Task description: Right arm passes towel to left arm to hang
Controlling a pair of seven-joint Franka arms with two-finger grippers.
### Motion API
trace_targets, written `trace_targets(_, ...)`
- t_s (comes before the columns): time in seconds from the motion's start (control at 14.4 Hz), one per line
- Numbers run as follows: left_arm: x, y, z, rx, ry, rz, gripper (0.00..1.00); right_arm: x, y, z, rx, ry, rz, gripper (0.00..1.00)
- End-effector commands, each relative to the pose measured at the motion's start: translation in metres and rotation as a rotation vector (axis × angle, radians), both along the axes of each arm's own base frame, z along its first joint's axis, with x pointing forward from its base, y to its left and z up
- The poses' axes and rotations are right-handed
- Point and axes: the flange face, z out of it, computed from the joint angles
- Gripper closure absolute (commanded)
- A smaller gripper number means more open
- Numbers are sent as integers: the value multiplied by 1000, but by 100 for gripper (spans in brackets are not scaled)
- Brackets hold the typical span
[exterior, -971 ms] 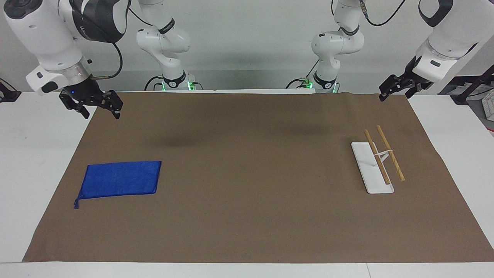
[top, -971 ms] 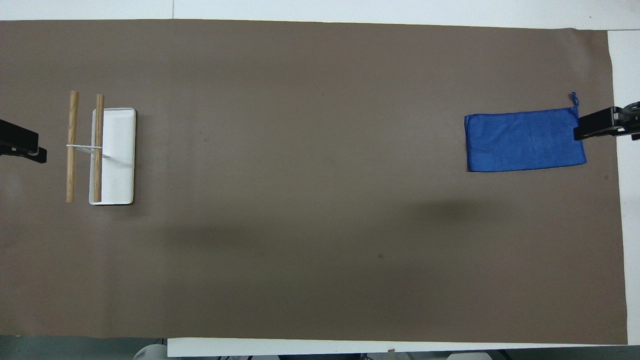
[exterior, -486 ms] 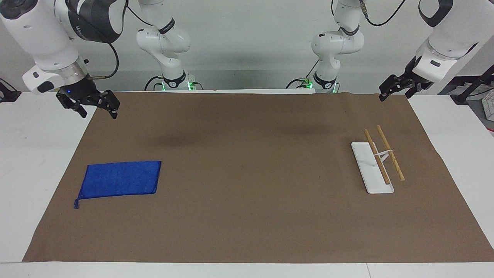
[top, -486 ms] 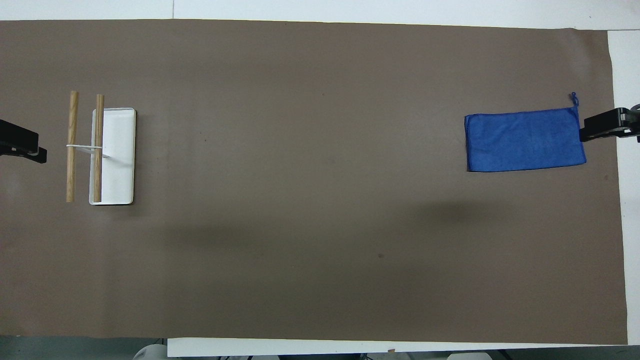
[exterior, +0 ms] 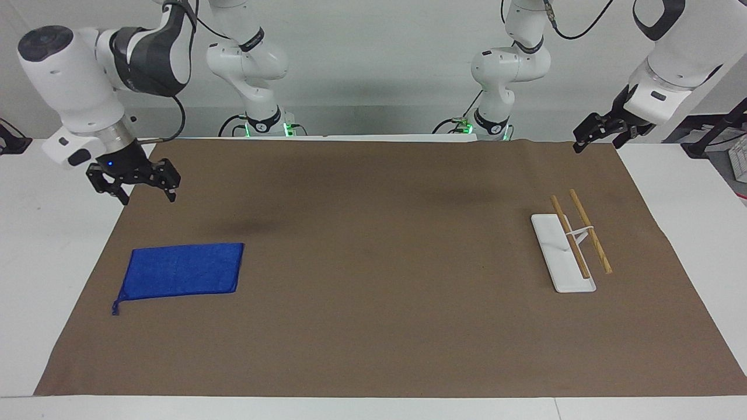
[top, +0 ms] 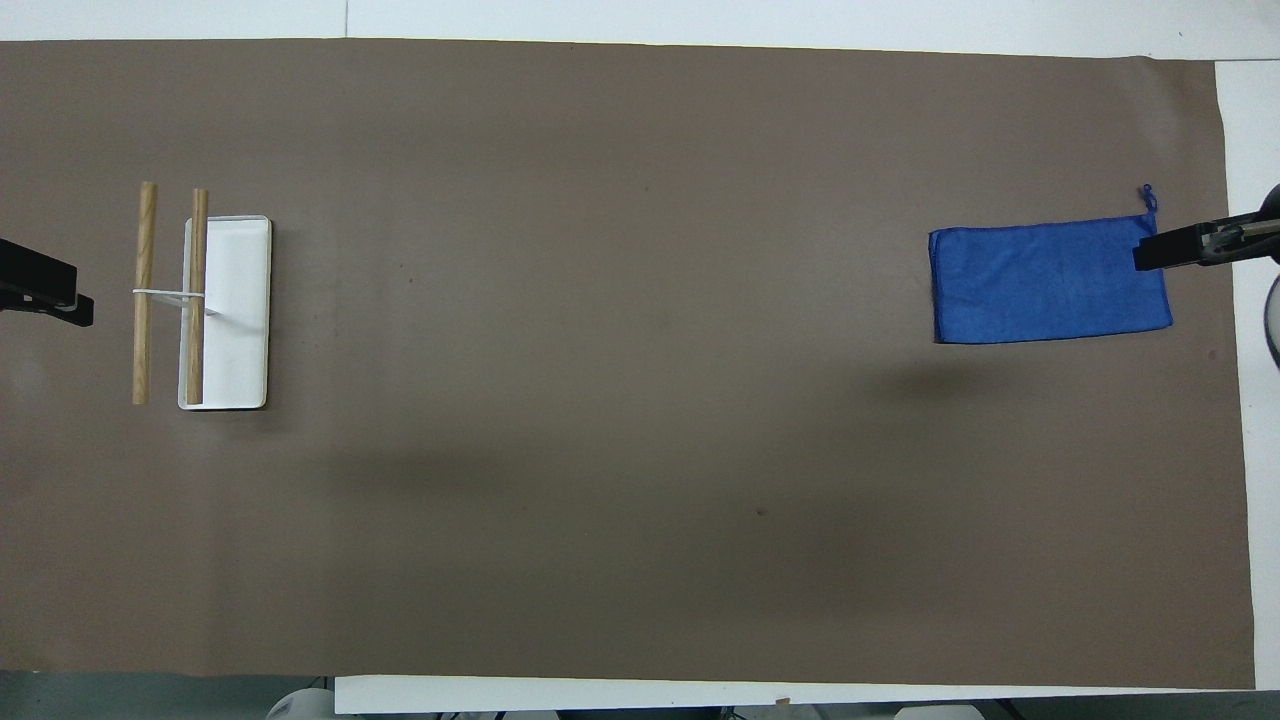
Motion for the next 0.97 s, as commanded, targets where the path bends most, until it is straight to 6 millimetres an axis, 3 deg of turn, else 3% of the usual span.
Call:
trace_targets(0.0,-5,2,-1,13,-12,4,0,3,-5,-57,-15,-41,56,0)
trace_targets(0.14,-5,1,-1,13,-12,2,0,7,-18,-103,-26,-44,100,0)
trace_targets(0.28,-5,1,-1,13,-12,2,0,12,-23,-136,-33,-39,137,0)
trace_targets(0.35,-5,2,-1,13,-12,4,0,12,-39,-155,-35,-25,151,0)
trace_targets(0.49,-5,1,-1,13,-12,2,0,12,-52,-183,-8,-17,172,0)
trace_targets(0.62,-5,1,-1,13,-12,2,0,9,-62,-205,27,5,188,2)
trace_targets(0.9,-5,1,-1,13,-12,2,0,11,-63,-216,20,-7,198,5)
